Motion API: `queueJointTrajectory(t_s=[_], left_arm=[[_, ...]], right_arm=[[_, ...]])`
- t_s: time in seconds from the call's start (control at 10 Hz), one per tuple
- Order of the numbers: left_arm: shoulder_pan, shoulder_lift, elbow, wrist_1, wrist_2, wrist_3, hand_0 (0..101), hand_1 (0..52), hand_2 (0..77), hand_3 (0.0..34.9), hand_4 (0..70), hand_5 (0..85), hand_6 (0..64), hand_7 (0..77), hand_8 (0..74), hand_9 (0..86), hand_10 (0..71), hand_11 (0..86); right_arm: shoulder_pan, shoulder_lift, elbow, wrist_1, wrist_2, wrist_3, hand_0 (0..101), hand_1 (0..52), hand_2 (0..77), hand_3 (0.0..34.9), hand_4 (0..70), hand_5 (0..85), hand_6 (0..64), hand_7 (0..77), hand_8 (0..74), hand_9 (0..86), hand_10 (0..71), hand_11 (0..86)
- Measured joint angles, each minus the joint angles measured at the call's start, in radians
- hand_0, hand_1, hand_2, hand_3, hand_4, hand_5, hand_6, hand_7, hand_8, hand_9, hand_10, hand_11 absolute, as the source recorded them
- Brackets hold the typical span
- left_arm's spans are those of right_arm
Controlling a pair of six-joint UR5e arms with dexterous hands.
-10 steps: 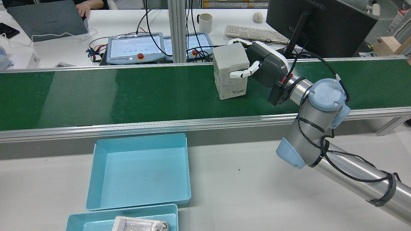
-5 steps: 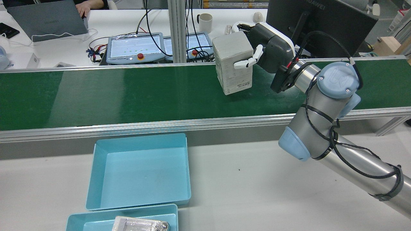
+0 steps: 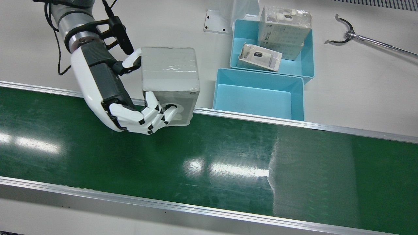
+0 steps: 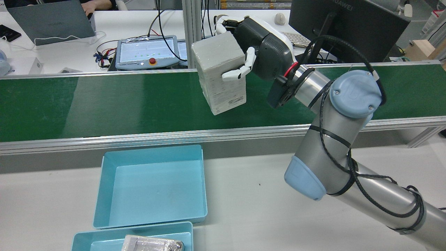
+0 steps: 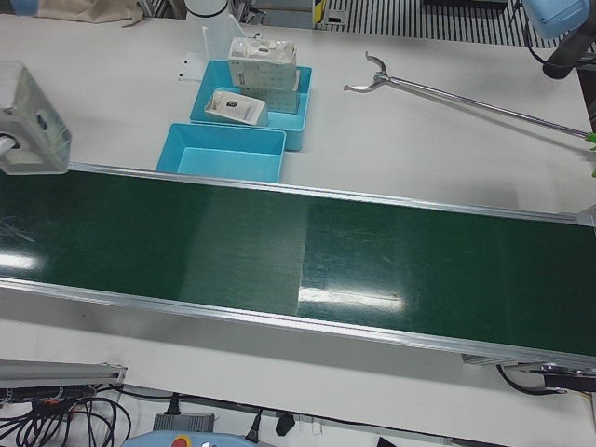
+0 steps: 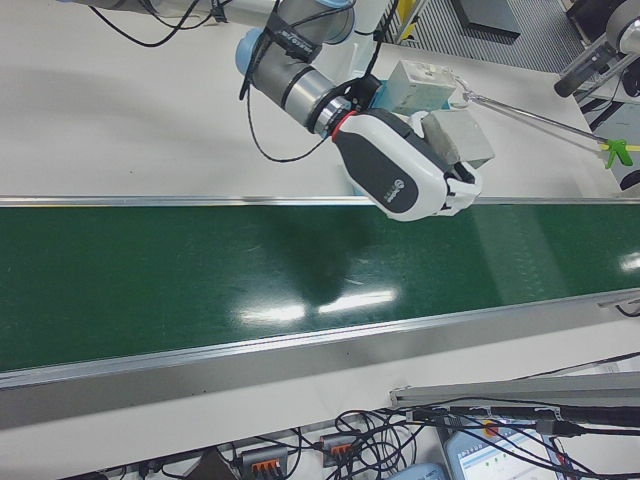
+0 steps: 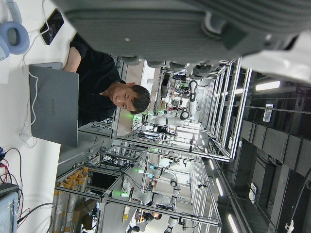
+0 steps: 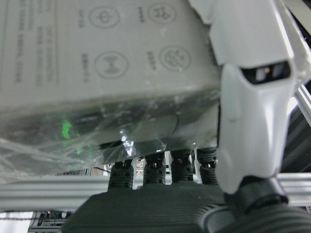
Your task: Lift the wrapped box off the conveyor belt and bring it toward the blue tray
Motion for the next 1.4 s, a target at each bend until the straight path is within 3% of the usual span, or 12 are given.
queueJointTrajectory(t_s=[0.5, 0.8, 0.9, 1.0, 1.1, 1.2, 1.3, 1.4], left_arm=[[0.0, 0.0, 0.0, 0.0, 0.0, 0.0, 0, 0.0, 0.5, 0.0, 0.0, 1.1, 0.5, 0.0, 0.0, 0.0, 0.5, 0.0], [0.0, 0.0, 0.0, 0.0, 0.0, 0.0, 0, 0.0, 1.1, 0.0, 0.0, 1.1, 0.0, 0.5, 0.0, 0.0, 0.5, 0.0], [0.0, 0.0, 0.0, 0.0, 0.0, 0.0, 0, 0.0, 1.1, 0.0, 0.0, 1.1, 0.0, 0.5, 0.0, 0.0, 0.5, 0.0], [0.0, 0.0, 0.0, 0.0, 0.0, 0.0, 0, 0.0, 0.5, 0.0, 0.0, 1.1, 0.5, 0.0, 0.0, 0.0, 0.5, 0.0], [0.0, 0.0, 0.0, 0.0, 0.0, 0.0, 0, 0.0, 1.1, 0.0, 0.0, 1.1, 0.5, 0.5, 0.0, 0.0, 0.5, 0.0], [0.0, 0.0, 0.0, 0.0, 0.0, 0.0, 0, 0.0, 1.1, 0.0, 0.0, 1.1, 0.5, 0.5, 0.0, 0.0, 0.5, 0.0], [0.0, 0.0, 0.0, 0.0, 0.0, 0.0, 0, 0.0, 0.5, 0.0, 0.0, 1.1, 0.0, 0.0, 0.0, 0.0, 0.5, 0.0], [0.0, 0.0, 0.0, 0.0, 0.0, 0.0, 0, 0.0, 0.5, 0.0, 0.0, 1.1, 0.0, 0.0, 0.0, 0.0, 0.0, 0.0]], right_arm=[[-0.31, 0.035, 0.049, 0.005, 0.161, -0.175, 49, 0.0, 38.7, 1.9, 38.2, 69.3, 43.1, 69.3, 48.0, 69.8, 54.0, 38.2], [-0.375, 0.024, 0.036, 0.002, 0.171, -0.198, 49, 0.0, 38.7, 1.8, 38.2, 69.8, 43.1, 69.8, 48.5, 69.3, 54.5, 38.2], [-0.381, 0.02, 0.032, 0.0, 0.164, -0.2, 52, 1.1, 33.8, 3.9, 28.9, 67.6, 34.4, 67.6, 40.4, 61.6, 49.1, 34.4], [-0.383, 0.016, 0.03, -0.001, 0.154, -0.2, 52, 1.1, 33.8, 3.9, 28.9, 67.6, 34.4, 67.6, 40.4, 61.6, 49.1, 34.4], [-0.385, 0.014, 0.029, -0.001, 0.14, -0.2, 50, 21.3, 21.3, 13.0, 14.7, 50.7, 21.3, 50.7, 24.5, 42.0, 32.2, 18.5], [-0.386, 0.013, 0.029, -0.002, 0.127, -0.2, 50, 21.3, 21.3, 13.0, 14.7, 50.7, 21.3, 50.7, 24.5, 42.0, 32.2, 18.5], [-0.385, 0.013, 0.03, -0.003, 0.119, -0.199, 48, 20.7, 23.5, 16.1, 16.4, 32.2, 4.9, 37.6, 0.0, 24.0, 7.6, 2.2], [-0.384, 0.012, 0.031, -0.004, 0.114, -0.198, 48, 16.9, 13.6, 24.0, 16.4, 36.5, 4.9, 27.3, 0.0, 1.6, 0.0, 1.6]])
